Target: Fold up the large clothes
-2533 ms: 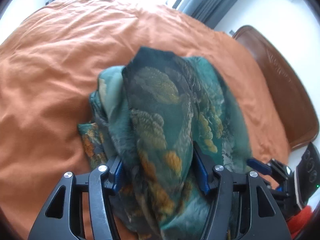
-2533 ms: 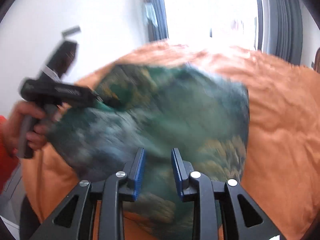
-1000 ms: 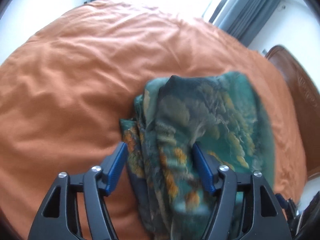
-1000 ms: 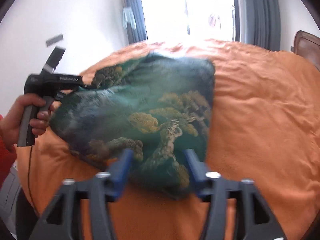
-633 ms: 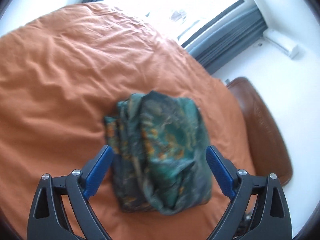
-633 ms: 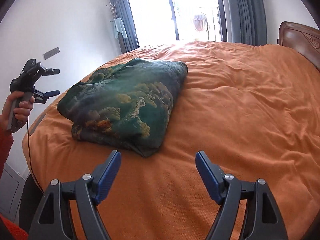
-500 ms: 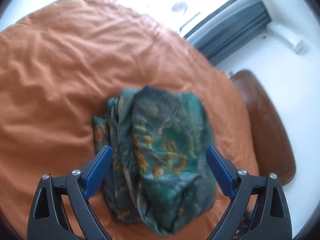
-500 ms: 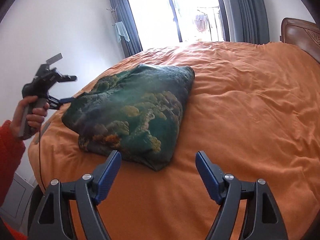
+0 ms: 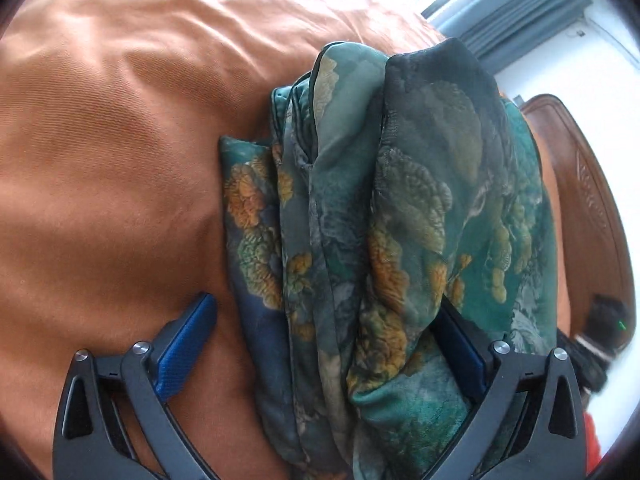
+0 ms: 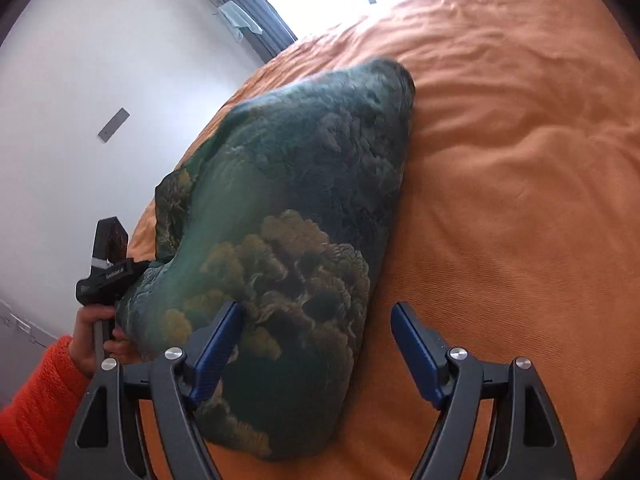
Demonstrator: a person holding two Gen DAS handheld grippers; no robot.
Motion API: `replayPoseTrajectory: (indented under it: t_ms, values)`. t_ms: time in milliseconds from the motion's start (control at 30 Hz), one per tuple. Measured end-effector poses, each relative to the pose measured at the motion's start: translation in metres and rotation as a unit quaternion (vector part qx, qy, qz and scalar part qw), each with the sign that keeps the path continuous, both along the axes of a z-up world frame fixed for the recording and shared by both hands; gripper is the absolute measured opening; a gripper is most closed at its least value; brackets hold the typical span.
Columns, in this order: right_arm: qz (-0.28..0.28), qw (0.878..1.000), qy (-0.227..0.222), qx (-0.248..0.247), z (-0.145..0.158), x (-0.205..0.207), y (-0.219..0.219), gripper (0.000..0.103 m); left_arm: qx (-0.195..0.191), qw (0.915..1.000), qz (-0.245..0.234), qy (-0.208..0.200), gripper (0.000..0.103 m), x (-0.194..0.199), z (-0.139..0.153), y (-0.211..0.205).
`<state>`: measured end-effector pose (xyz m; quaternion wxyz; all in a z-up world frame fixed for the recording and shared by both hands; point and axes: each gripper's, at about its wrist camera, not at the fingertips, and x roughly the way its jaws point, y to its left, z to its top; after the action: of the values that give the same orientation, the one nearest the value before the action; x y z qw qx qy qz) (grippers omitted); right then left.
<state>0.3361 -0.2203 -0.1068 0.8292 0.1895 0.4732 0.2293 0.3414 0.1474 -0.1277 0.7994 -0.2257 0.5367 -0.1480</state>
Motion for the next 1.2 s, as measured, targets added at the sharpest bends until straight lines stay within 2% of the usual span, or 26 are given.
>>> replayPoseTrajectory:
  t_ms: [100,167,200,233,300,333,367,400,467,600,700,800,867,933,967,1000,1100,1133,1200]
  values:
    - [0.002,0.994,0.047,0.095,-0.028,0.025,-0.001,0.082,-0.005,1.0,-0.005,-0.003,0.103,0.005,-0.003,0.001]
    - [-0.001,0.992,0.062,0.107,-0.033,0.034,0.004,0.081,-0.024,0.9997,-0.006,0.0,0.103,0.01,-0.006,0.001]
    - [0.004,0.994,0.057,0.089,-0.03,0.034,0.01,0.079,-0.044,0.999,-0.009,0.007,0.103,0.011,-0.009,0.001]
    - [0.016,0.998,0.039,0.044,-0.021,0.032,0.022,0.076,-0.067,0.9975,-0.014,0.018,0.103,0.011,-0.015,0.002]
    - [0.039,0.998,-0.01,-0.044,-0.003,0.02,0.044,0.07,-0.079,0.9961,-0.019,0.035,0.099,0.012,-0.018,-0.005]
    - [0.052,0.994,-0.043,-0.09,0.008,0.009,0.057,0.066,-0.068,0.997,-0.024,0.03,0.089,0.011,-0.013,-0.01]
    - [0.061,0.99,-0.067,-0.112,0.015,0.0,0.065,0.065,-0.042,0.9986,-0.03,0.016,0.071,0.006,-0.001,-0.018]
    - [0.068,0.985,-0.094,-0.129,0.023,-0.011,0.072,0.063,-0.017,0.9992,-0.037,0.002,0.059,0.003,0.01,-0.025]
    - [0.075,0.98,-0.128,-0.132,0.038,-0.026,0.078,0.061,0.017,0.9979,-0.055,-0.028,0.05,-0.007,0.033,-0.037]
    - [0.083,0.969,-0.191,-0.132,0.07,-0.056,0.086,0.06,0.055,0.9914,-0.08,-0.088,0.049,-0.025,0.077,-0.061]
    - [0.075,0.964,-0.22,-0.131,0.095,-0.061,0.081,0.06,0.05,0.9889,-0.076,-0.118,0.049,-0.022,0.101,-0.073]
    - [0.059,0.963,-0.234,-0.121,0.117,-0.046,0.059,0.06,0.033,0.9867,-0.073,-0.141,0.049,-0.002,0.118,-0.085]
    - [0.047,0.966,-0.23,-0.111,0.122,-0.026,0.043,0.06,0.025,0.9859,-0.07,-0.15,0.049,0.015,0.122,-0.095]
    - [0.035,0.972,-0.211,-0.095,0.116,0.0,0.022,0.06,0.032,0.9848,-0.071,-0.156,0.051,0.036,0.117,-0.108]
    - [0.029,0.976,-0.197,-0.086,0.109,0.013,0.014,0.061,0.032,0.9854,-0.071,-0.151,0.056,0.046,0.109,-0.113]
    - [0.024,0.982,-0.172,-0.072,0.098,0.029,0.004,0.062,0.037,0.987,-0.071,-0.139,0.065,0.061,0.094,-0.118]
    - [-0.001,0.998,-0.044,-0.036,0.038,0.07,-0.024,0.071,0.053,0.9953,-0.047,-0.065,0.08,0.092,0.036,-0.118]
    - [-0.025,1.0,-0.003,-0.018,0.013,0.077,-0.038,0.072,0.031,0.997,-0.038,-0.061,0.083,0.094,0.023,-0.111]
    - [-0.051,0.998,0.004,0.047,0.0,0.071,-0.06,0.073,-0.02,0.9966,-0.022,-0.077,0.086,0.086,0.025,-0.097]
